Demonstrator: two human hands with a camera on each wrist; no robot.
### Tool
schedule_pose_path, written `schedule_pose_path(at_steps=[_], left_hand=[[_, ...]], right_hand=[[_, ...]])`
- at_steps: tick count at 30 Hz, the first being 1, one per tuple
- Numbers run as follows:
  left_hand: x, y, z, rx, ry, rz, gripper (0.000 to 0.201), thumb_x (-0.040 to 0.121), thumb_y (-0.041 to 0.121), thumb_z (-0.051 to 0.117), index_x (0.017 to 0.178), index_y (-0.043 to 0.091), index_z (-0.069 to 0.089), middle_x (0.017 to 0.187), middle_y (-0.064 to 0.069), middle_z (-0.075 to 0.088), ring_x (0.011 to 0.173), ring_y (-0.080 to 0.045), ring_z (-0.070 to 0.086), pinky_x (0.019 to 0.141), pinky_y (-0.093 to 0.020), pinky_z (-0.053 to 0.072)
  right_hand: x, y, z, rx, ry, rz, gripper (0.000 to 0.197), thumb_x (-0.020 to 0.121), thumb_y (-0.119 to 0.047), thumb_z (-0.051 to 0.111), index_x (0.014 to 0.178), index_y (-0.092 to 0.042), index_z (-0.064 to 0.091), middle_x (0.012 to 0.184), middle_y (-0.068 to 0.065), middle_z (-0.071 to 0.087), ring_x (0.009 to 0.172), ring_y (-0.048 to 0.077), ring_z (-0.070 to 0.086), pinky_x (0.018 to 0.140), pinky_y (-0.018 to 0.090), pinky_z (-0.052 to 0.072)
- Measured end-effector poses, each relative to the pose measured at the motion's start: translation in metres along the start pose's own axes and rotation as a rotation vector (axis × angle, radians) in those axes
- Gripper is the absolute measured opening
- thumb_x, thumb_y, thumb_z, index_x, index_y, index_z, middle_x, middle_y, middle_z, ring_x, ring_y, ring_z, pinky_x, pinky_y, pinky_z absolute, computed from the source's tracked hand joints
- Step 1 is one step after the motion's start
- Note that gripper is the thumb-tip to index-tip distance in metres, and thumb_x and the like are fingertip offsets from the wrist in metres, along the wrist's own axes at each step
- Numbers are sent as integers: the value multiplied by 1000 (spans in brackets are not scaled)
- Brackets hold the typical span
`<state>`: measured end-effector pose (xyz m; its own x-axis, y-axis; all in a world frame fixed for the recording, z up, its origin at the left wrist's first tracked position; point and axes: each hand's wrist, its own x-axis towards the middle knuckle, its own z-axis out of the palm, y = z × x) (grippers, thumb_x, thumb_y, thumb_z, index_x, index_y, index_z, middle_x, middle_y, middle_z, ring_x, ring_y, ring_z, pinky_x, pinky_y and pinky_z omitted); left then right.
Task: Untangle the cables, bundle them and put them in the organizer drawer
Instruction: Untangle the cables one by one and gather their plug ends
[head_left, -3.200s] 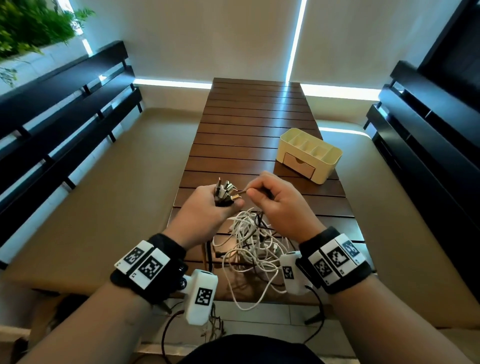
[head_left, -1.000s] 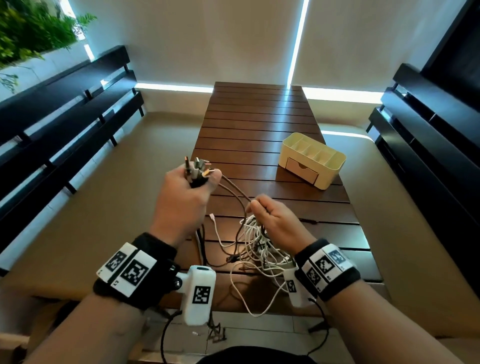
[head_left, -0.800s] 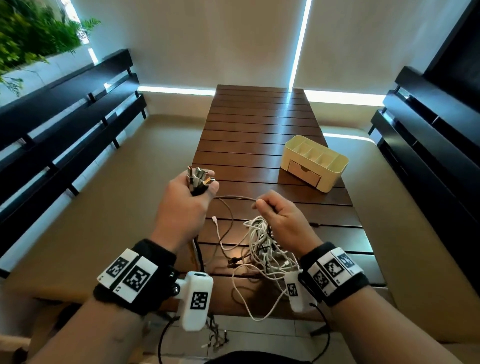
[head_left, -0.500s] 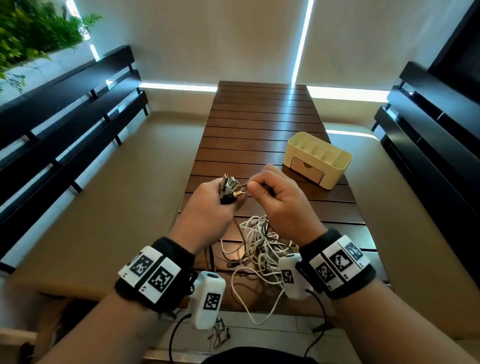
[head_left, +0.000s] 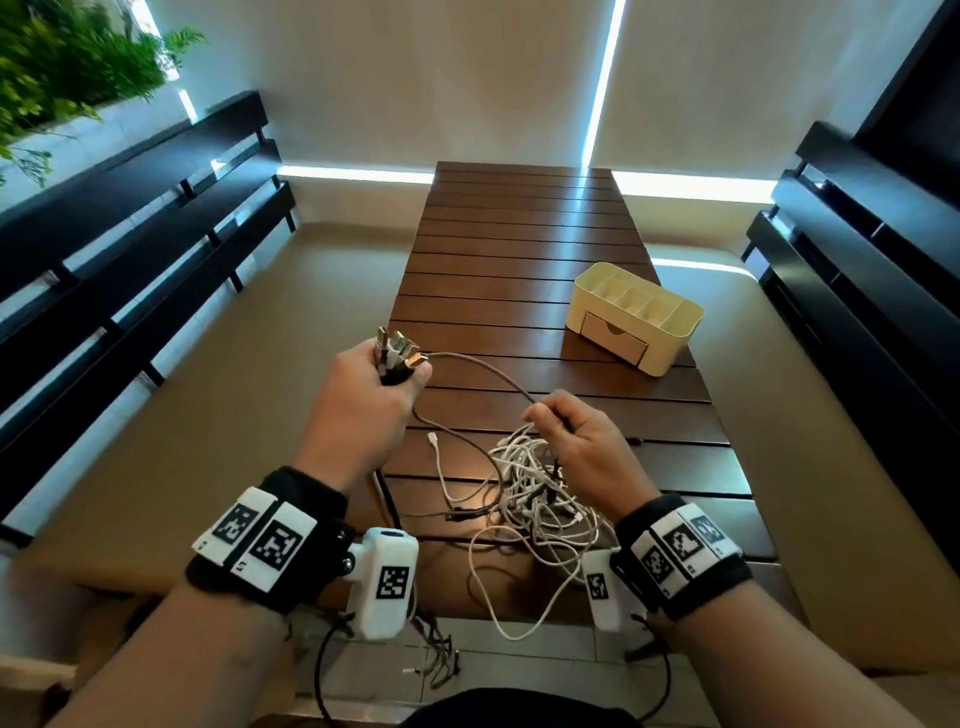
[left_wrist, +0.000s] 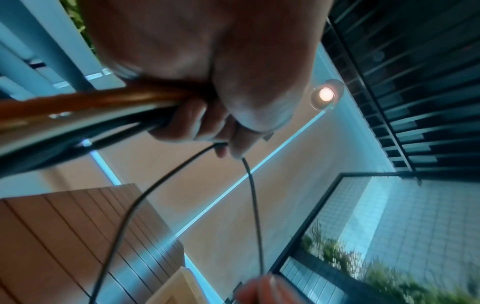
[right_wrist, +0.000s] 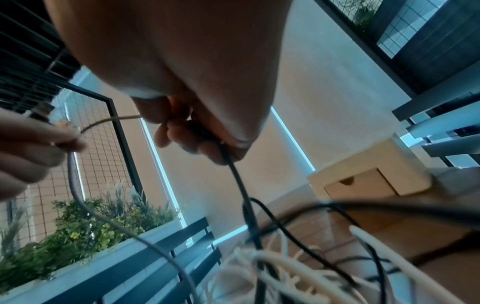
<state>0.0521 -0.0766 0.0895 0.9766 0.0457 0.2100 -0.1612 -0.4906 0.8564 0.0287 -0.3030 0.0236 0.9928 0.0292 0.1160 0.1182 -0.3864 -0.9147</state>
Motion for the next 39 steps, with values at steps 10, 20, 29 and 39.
schedule_pose_path(at_steps=[10,20,29,39], left_hand=[[-18,15,26,-21,-206,149,16,90,23,72,82,15,62,66,9,59,58,-6,50,58,-28,42],[-14,7,-2,-171,-134,38,11,95,18,66,97,7,68,49,19,52,44,1,47,53,-19,35],[-20,-5,-32,-278,-67,-75,33,83,44,67,92,13,69,59,8,46,53,-15,39,63,-42,37],[-50,7,-48,-442,-120,-116,20,99,17,59,102,-2,59,53,4,35,41,-10,32,41,-23,33]], right_hand=[[17,-61,-3,-84,41,-426,7,93,-14,64,89,-15,70,81,-3,55,72,7,50,67,18,41],[-17,-46,1,-40,-152,-235,10,93,-19,69,95,-15,78,87,-6,59,78,6,56,71,16,43],[-49,-41,24,-136,-467,10,11,91,-29,72,96,-20,76,83,-13,67,77,2,63,76,22,53],[-47,-45,40,-544,-620,96,86,70,-72,72,142,-32,47,142,-12,35,125,10,46,106,33,43]])
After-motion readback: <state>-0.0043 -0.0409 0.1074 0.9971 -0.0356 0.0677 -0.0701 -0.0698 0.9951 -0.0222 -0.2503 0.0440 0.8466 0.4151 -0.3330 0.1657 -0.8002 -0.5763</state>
